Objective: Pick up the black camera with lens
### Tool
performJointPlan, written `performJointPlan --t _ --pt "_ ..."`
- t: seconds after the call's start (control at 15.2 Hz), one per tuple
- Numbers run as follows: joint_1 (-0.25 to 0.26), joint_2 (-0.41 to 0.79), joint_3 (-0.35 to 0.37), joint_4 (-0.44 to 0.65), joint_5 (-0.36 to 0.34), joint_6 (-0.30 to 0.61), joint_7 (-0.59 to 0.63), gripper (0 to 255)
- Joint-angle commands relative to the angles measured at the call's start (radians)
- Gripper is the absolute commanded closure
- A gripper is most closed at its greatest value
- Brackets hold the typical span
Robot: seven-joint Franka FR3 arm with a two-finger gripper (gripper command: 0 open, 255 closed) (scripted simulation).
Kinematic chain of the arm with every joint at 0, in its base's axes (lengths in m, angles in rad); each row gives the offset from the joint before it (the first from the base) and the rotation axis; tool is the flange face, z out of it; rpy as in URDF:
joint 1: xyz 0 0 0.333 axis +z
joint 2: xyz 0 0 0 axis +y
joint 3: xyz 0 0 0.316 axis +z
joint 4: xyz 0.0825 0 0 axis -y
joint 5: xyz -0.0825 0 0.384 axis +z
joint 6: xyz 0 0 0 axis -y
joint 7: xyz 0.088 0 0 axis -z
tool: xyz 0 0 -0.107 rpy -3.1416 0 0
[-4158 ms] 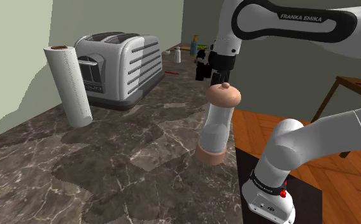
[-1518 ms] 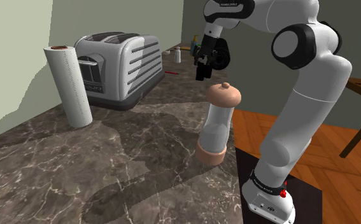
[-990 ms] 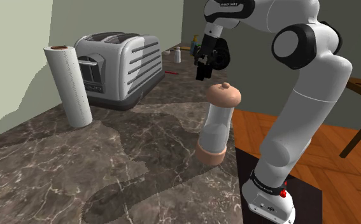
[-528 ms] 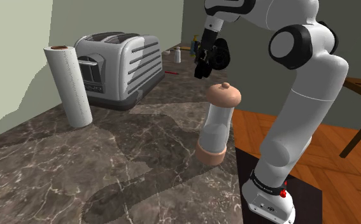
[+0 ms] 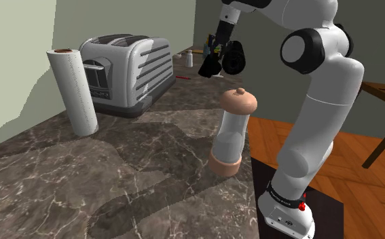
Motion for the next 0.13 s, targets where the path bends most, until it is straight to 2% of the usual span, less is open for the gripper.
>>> performJointPlan --t 0.0,0.07 --pt "-0.001 0.005 -0.001 0.023 0.002 -0.017 0.002 255" --pt "-0.001 0.005 -0.001 0.023 0.002 -0.017 0.002 255"
